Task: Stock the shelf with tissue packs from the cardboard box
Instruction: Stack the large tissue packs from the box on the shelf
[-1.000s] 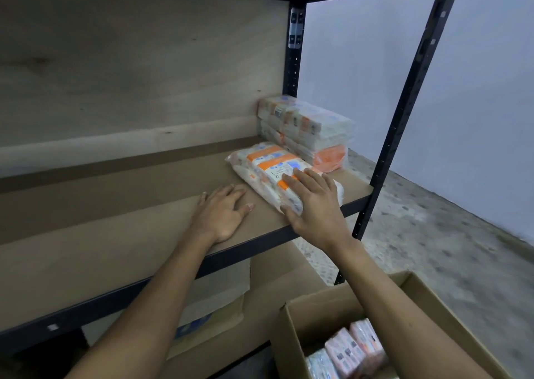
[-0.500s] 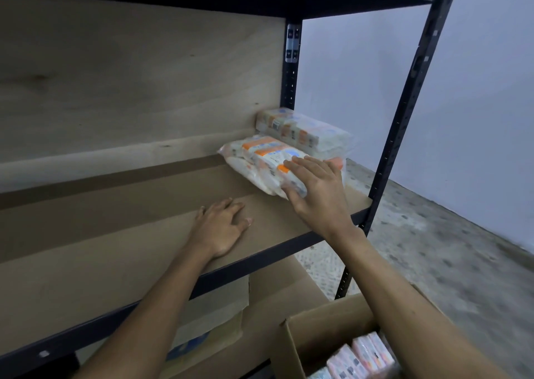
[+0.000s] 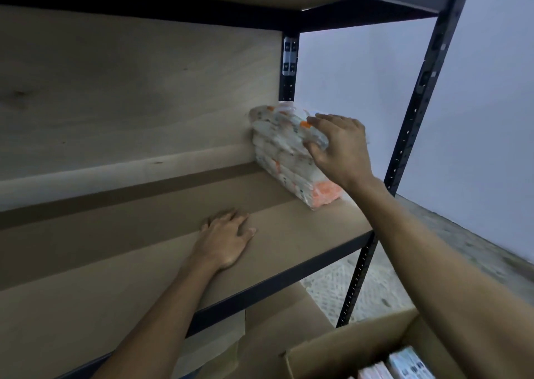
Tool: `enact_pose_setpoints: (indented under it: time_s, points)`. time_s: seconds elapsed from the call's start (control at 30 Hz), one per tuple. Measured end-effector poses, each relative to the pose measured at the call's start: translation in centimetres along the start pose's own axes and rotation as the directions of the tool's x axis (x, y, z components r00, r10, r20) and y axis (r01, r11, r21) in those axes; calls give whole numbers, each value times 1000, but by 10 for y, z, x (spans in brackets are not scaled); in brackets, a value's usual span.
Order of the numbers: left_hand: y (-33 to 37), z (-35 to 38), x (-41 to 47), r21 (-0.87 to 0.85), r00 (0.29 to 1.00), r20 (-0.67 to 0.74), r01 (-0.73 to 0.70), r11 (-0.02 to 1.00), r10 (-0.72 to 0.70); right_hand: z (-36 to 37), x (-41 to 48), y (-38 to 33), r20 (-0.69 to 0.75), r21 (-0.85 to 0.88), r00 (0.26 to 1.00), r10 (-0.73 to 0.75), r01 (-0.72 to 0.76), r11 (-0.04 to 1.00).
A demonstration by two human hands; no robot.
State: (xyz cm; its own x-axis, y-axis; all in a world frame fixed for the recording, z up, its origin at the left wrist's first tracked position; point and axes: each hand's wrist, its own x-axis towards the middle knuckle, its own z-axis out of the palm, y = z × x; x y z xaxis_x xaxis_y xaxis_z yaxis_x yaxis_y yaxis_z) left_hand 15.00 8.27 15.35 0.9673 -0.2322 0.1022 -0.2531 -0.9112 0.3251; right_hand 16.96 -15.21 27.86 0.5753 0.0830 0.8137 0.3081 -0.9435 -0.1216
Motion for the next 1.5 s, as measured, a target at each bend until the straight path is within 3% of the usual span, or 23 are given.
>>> enact_pose_setpoints:
  time_s: [0.3,0.57,1.5]
  points:
    - [-3,5,3,-9,999,-47,-10,1000,10,42,33,35,60,27,998,5,-6,1000]
    - [-7,10,7,-8,998,-65,-10,1000,10,65,54,48,223,-33,973,60,-54,998]
    - [-7,10,9,-18,998,-65,12,1000,-13,44,50,63,297,-6,955,16,-15,1000]
